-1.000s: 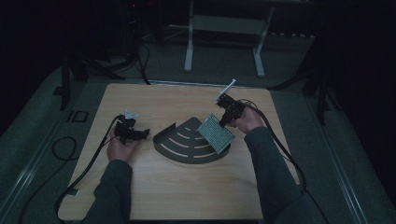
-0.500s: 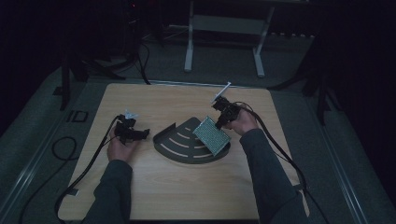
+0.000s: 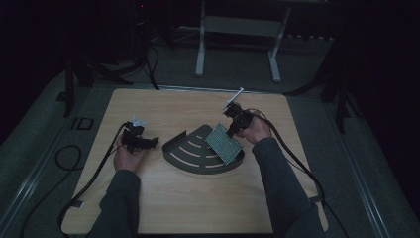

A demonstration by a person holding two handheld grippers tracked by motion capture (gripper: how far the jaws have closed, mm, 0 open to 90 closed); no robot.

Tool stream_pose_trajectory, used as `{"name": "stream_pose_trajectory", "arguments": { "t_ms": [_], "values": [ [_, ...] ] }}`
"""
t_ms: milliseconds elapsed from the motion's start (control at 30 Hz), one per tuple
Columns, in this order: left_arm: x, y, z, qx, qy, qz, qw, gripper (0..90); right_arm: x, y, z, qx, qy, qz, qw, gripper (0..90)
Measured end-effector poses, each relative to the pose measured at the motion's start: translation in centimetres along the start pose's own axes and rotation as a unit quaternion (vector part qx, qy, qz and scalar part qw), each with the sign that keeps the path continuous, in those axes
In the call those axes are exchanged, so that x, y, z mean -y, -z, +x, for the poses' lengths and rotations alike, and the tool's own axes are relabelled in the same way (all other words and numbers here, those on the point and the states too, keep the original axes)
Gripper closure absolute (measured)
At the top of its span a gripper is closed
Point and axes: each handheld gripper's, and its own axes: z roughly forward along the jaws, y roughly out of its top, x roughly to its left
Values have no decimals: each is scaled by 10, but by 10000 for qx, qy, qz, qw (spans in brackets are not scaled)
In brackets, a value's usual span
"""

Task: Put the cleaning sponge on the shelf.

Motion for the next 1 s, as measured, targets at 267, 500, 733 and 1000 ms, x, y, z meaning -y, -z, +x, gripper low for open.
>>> {"name": "stream_pose_trajectory", "arguments": {
  "t_ms": [267, 500, 733, 1000],
  "values": [
    [0, 0, 0, 0, -2, -1, 10000, 136, 1, -5, 4, 60, 71, 63, 9999, 897],
    [0, 0, 0, 0, -8, 6, 10000, 136, 1, -11, 6, 88, 104, 138, 9998, 897],
    [0, 0, 0, -1, -12, 8, 10000, 136, 4, -17, 6, 117, 106, 207, 9997, 897],
    [0, 0, 0, -2, -10, 7, 10000, 136, 5, -24, 7, 220, 142, 268, 9993, 896]
  ]
}}
